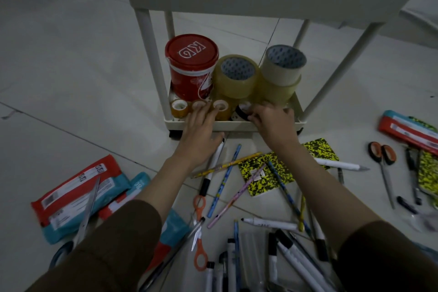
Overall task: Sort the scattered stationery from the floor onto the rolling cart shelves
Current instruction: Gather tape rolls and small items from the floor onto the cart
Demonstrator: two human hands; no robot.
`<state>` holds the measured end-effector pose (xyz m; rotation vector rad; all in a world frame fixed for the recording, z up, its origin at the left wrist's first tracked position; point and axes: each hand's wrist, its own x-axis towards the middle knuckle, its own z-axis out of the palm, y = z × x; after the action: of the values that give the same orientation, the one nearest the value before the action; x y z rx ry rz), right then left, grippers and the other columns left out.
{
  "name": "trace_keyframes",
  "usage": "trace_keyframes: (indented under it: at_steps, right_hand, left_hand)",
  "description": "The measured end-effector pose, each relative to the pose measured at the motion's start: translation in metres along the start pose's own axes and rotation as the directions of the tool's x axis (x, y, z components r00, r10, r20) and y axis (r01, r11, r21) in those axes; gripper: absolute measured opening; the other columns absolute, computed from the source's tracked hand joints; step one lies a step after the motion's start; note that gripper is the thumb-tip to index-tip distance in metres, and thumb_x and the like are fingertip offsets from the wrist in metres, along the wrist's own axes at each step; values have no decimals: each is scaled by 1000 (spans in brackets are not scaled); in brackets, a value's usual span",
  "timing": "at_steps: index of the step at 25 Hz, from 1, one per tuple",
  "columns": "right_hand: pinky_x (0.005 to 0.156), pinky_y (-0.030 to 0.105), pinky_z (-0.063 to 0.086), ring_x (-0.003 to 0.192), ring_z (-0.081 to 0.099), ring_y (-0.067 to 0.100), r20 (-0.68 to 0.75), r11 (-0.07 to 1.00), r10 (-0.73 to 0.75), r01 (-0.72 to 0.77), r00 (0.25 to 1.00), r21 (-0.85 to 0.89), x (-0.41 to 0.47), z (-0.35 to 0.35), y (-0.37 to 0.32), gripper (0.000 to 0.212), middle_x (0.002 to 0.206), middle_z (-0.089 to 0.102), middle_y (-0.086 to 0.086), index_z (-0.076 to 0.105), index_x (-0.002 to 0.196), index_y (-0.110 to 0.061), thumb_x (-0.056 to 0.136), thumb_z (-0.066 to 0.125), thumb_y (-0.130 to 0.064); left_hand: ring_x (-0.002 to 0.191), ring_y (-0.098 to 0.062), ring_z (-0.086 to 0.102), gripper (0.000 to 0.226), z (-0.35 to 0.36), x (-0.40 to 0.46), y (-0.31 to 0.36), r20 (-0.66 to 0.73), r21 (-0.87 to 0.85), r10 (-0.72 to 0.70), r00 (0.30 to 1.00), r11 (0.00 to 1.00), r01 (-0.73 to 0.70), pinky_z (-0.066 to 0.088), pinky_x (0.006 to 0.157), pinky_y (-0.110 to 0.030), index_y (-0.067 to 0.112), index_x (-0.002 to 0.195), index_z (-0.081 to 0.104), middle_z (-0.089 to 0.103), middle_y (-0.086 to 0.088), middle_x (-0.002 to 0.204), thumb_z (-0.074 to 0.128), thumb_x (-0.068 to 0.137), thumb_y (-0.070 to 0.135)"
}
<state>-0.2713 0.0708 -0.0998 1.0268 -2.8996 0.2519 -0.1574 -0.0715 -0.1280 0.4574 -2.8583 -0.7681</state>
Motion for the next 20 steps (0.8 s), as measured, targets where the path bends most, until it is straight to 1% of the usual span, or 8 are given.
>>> trace_keyframes:
  at_steps: [2, 6, 9, 11, 13, 16, 18, 20]
  right_hand:
    - [87, 39, 32, 114, 48, 28, 22, 998, -41, 42, 999, -54, 1, 2, -4, 26, 116, 60, 4, 61, 115, -26, 95, 44, -31]
    - [88, 39, 32, 117, 45, 27, 55, 996, -56, 59, 997, -67, 1, 3, -8, 29, 119, 59, 3, 59, 118, -27, 97, 40, -32]
    - [91, 41, 33, 117, 43, 25, 18, 998, -55, 56, 998, -42, -8, -1, -8, 30, 121, 57, 0, 54, 122, -27, 98, 36, -32]
    - [91, 42, 32, 116, 43, 26, -50, 998, -66, 67, 997, 9, -25, -6, -8, 29, 120, 56, 0, 55, 122, -26, 98, 38, -31]
    - [87, 41, 32, 112, 44, 28, -87, 994, -96, 100, 992, 51, -46, -12, -9, 27, 117, 56, 2, 58, 118, -24, 98, 40, -29]
    - [84, 38, 33, 107, 46, 28, 3, 971, -212, 210, 977, 116, -82, -16, -10, 25, 111, 59, 2, 62, 112, -22, 97, 43, -27]
    - [83, 37, 34, 105, 48, 28, 98, 948, -305, 291, 947, 131, -109, -13, -14, 24, 110, 61, 4, 63, 111, -20, 97, 45, -26]
    - [87, 39, 39, 105, 50, 28, 217, 920, -385, 353, 897, 173, -133, -11, -20, 23, 110, 62, 5, 64, 110, -19, 96, 46, -24]
  left_hand:
    - [145, -19, -2, 64, 1, 0, -2, 0, -1, 13, 1000, 1000, -13, -2, 116, -35, 17, 148, 16, 6, -2, 157, 49, 94, 31]
    - [145, -19, -1, 67, -2, -2, -3, -6, -32, 42, 999, 999, -42, 0, 117, -35, 14, 148, 15, 9, -2, 157, 51, 93, 27]
    - [144, -22, 1, 66, -9, -9, -4, -30, -87, 11, 999, 996, -13, 3, 117, -33, 10, 147, 16, 10, -6, 156, 52, 93, 23]
    - [143, -24, 6, 61, -17, -21, -6, -58, -129, -3, 998, 992, -4, 6, 116, -32, 10, 145, 23, 18, -7, 154, 52, 93, 18]
    - [138, -27, 20, 52, -25, -40, -6, -104, -121, 42, 994, 991, -55, 14, 113, -31, 8, 140, 35, 32, -11, 146, 52, 91, 11]
    - [121, -25, 37, 34, -37, -75, -4, -121, -82, 84, 989, 992, -94, 27, 99, -24, 7, 125, 53, 50, -12, 123, 51, 90, 7]
    - [114, -23, 42, 28, -43, -103, -3, -48, -59, 104, 993, 993, -107, 31, 91, -23, 10, 118, 58, 55, -9, 116, 49, 91, 8]
    - [107, -22, 46, 25, -47, -130, -2, 69, -15, 136, 988, 991, -136, 34, 85, -24, 12, 114, 60, 59, -7, 111, 49, 92, 10]
